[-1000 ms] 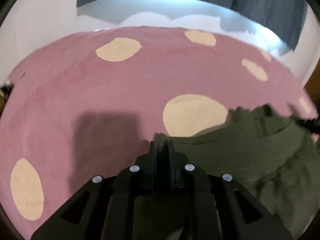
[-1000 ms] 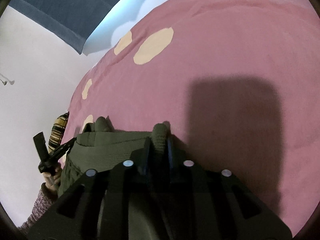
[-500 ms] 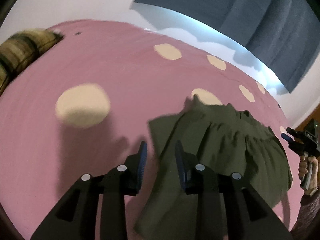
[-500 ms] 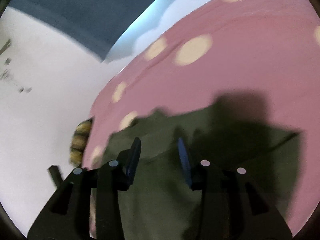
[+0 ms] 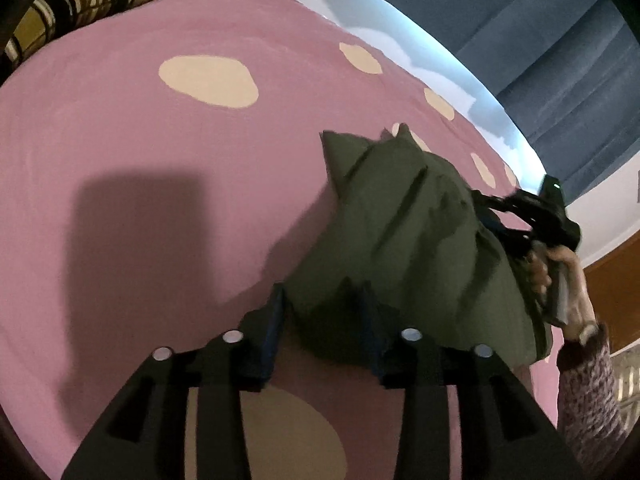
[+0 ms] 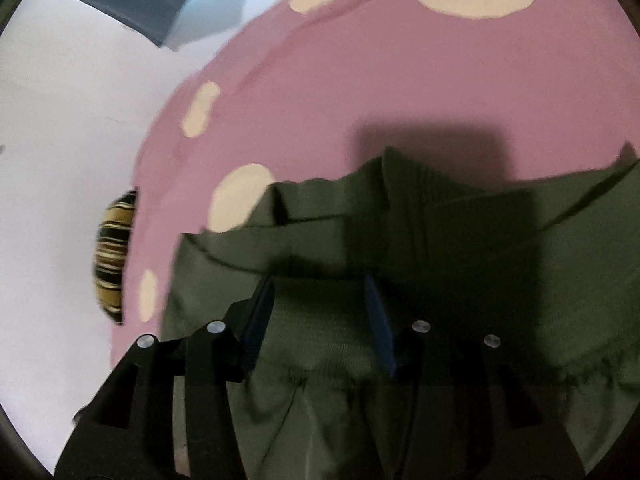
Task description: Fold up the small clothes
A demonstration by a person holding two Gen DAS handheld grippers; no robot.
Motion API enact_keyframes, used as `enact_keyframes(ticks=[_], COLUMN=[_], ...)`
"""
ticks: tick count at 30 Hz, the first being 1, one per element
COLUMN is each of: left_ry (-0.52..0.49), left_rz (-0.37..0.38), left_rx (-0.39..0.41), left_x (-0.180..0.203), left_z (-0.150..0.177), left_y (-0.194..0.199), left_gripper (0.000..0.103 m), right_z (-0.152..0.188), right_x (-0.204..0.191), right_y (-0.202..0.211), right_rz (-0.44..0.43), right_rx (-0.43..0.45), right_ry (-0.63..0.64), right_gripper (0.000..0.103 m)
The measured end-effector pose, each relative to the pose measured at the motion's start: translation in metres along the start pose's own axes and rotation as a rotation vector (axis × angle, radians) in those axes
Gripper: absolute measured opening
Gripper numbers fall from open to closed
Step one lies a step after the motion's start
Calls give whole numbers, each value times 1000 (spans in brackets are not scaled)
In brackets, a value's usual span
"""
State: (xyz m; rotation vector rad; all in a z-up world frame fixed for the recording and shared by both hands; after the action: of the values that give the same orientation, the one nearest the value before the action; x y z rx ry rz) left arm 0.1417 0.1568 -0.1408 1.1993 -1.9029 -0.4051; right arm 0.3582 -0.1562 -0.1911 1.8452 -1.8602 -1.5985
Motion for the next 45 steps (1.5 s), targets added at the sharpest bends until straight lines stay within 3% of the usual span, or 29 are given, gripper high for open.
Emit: enact_keyframes(ticks=[2, 6, 13, 17, 20, 25, 30, 35, 37, 45], left_ry=[-2, 10, 29, 40, 55, 41, 27, 45, 57, 70], left_rz=[14, 25, 15, 3, 0, -9, -24, -18, -5, -7], left_rx=[-4, 3, -11, -9, -16, -21, -20, -24, -39, -47], left_x=[4, 4, -1, 1, 2, 4, 5, 8, 10, 12], left_z=[5, 10, 21, 22, 24, 30, 34, 35, 38, 45], left_y=[1, 11, 10, 10, 14, 17, 13, 16, 15, 21], left_gripper=[40, 41, 45, 45, 45, 45, 49, 49, 49, 49], right_z=[-4, -8, 15, 35, 36, 38, 71, 112, 112, 123], right_x=[1, 0, -6, 7, 12, 0, -11, 8, 12, 1], right_y=[2, 23, 61, 54, 48, 78, 117, 102, 94, 141], right_rz=[-8, -61, -136, -99, -119, -100, -143, -112, -135, -156], right_rx=[12, 16, 47, 6, 10, 48, 73, 18, 49, 93], right_ry=[-19, -42, -48, -53, -72, -48, -18, -21, -13, -12], right_gripper=[53, 53, 54, 55, 54, 57, 62, 63, 62, 63])
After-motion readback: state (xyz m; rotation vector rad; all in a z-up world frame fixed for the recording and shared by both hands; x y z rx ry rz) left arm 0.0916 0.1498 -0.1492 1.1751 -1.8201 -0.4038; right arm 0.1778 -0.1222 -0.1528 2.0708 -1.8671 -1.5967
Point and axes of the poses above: each gripper's, at about its wrist camera, not at the fingertips, and y roughly against the way its jaws point, x to its right, z to its underside, the point moved 8 cm from there along -y, roughly the way its jaws point, and after that the axes turned 12 degrees about x, right-handed, at the moved point
